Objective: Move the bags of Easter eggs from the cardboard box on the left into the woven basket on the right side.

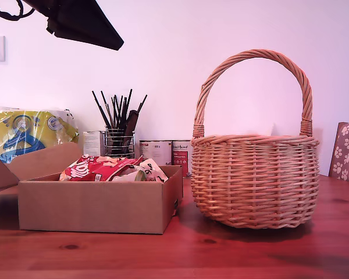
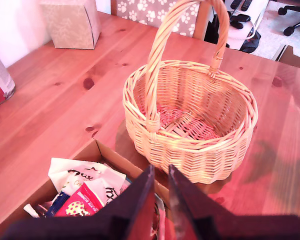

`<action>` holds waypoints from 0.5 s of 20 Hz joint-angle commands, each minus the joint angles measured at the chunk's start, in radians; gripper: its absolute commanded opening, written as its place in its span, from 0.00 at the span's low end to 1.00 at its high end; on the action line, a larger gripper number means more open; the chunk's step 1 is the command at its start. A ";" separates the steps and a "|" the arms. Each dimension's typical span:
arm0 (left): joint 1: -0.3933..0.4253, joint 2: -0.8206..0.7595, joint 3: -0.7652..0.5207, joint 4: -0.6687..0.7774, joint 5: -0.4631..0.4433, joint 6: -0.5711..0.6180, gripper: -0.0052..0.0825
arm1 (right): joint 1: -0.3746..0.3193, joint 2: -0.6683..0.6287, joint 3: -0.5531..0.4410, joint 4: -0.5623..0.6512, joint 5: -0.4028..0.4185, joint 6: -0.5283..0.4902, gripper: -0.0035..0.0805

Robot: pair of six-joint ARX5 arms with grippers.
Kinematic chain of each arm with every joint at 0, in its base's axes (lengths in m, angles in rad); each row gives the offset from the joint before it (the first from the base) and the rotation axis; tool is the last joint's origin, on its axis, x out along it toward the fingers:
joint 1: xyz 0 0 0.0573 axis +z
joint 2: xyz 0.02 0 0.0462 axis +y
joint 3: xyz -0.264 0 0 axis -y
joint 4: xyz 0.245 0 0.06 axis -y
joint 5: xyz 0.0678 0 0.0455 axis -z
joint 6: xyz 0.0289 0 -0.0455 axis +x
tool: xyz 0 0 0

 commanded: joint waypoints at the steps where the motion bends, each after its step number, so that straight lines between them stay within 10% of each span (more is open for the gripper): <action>1: 0.002 0.003 -0.018 0.004 0.001 -0.005 0.13 | 0.000 -0.023 -0.018 -0.050 -0.003 0.007 0.83; 10: 0.002 0.003 -0.018 -0.001 -0.037 -0.015 0.13 | 0.000 -0.056 -0.018 -0.160 -0.056 0.011 0.82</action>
